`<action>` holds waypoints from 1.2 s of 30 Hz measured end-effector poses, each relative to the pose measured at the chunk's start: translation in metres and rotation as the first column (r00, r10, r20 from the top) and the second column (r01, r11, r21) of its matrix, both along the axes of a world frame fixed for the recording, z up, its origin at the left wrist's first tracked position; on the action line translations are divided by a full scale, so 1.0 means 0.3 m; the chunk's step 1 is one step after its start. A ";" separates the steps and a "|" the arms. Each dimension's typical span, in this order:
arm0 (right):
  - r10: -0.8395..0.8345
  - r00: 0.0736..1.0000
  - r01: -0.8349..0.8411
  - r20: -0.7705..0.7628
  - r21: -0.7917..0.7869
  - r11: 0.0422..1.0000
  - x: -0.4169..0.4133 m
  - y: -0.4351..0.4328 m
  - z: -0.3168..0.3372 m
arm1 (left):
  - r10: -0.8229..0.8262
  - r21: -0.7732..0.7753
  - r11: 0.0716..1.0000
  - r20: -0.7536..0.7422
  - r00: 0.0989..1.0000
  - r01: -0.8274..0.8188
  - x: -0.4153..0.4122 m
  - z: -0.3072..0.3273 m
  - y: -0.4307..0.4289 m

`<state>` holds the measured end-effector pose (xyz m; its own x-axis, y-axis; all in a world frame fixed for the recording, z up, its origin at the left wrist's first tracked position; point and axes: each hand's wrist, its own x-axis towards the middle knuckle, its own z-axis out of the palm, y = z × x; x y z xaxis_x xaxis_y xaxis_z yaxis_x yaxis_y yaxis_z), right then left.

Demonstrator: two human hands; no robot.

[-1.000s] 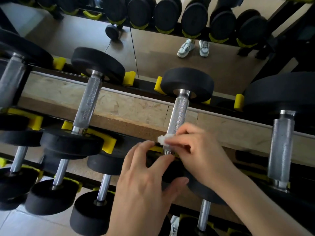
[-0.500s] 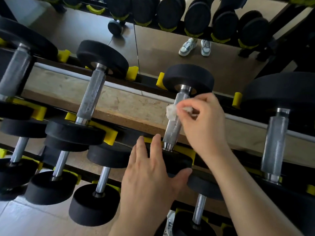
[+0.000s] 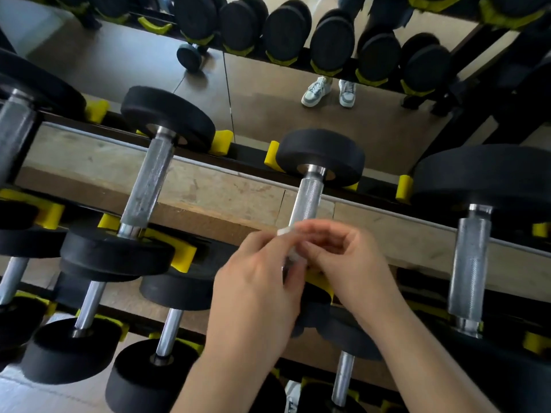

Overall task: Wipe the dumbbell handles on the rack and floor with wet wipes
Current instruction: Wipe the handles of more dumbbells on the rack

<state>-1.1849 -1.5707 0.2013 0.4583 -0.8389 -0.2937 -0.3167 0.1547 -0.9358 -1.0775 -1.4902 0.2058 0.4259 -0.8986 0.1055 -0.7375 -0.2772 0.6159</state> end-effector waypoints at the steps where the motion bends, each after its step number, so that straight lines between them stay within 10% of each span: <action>1: -0.083 0.996 0.082 0.021 0.020 0.996 -0.003 0.012 -0.011 | -0.017 0.052 0.999 0.003 1.000 0.017 0.007 0.003 -0.023; 7: -0.231 0.972 0.233 0.030 -0.071 0.970 -0.024 0.044 -0.051 | -0.056 0.220 0.974 0.023 0.998 0.049 0.053 0.020 -0.121; 16: -0.032 0.979 -0.055 -0.201 -0.414 0.908 -0.043 0.192 -0.128 | 0.105 -0.086 0.984 -0.438 0.893 -0.158 0.082 -0.026 -0.329; 26: -0.024 0.969 -0.130 -0.247 -0.586 0.800 -0.132 0.220 -0.145 | 0.004 -0.043 0.999 -0.226 0.974 -0.014 0.088 -0.035 -0.245; 36: 0.043 0.976 -0.182 -0.213 -0.690 0.701 -0.172 0.207 -0.148 | -0.009 -0.065 0.998 -0.314 0.949 -0.012 0.080 -0.021 -0.263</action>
